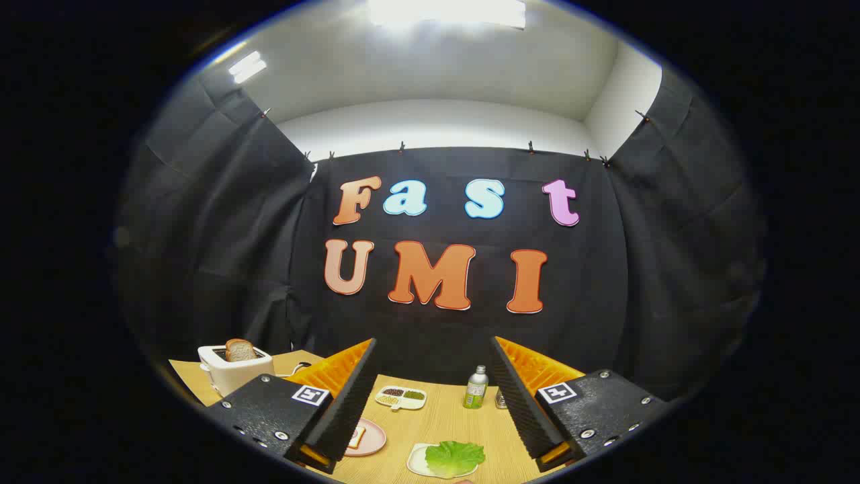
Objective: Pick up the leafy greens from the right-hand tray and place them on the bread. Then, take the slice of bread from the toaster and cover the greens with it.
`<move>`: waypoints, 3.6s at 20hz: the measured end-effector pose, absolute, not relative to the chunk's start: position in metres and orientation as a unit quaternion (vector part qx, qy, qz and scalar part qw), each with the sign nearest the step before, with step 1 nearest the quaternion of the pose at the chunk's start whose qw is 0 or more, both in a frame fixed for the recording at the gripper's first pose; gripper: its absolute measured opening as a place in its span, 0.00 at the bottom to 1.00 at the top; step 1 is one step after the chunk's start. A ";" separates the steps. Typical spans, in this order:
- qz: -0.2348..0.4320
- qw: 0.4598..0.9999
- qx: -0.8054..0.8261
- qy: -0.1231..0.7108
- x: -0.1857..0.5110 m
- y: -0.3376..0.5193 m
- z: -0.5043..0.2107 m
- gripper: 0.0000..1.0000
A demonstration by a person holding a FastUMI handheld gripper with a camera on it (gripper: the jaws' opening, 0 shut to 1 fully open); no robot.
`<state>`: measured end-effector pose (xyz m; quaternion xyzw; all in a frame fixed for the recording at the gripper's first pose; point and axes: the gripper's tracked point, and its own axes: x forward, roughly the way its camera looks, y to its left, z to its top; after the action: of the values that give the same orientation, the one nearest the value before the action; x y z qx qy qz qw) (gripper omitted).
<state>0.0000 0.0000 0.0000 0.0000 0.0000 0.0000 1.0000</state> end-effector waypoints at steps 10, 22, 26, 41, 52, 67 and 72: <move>0.003 1.000 -0.005 0.002 0.006 0.003 -0.003 0.97; -0.001 1.000 -0.001 0.020 0.020 -0.001 -0.023 0.97; -0.006 0.999 0.000 0.039 0.028 -0.005 -0.040 0.97; 0.002 0.987 0.022 0.158 0.068 -0.024 -0.128 0.97; 0.017 0.924 0.041 0.379 0.068 -0.031 -0.250 0.98; 0.000 0.775 0.028 0.631 0.037 -0.032 -0.390 0.98; 0.000 0.751 0.024 0.660 0.033 -0.033 -0.405 0.93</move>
<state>0.0329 -0.0329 -0.4050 0.0241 0.6598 -0.0003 0.7511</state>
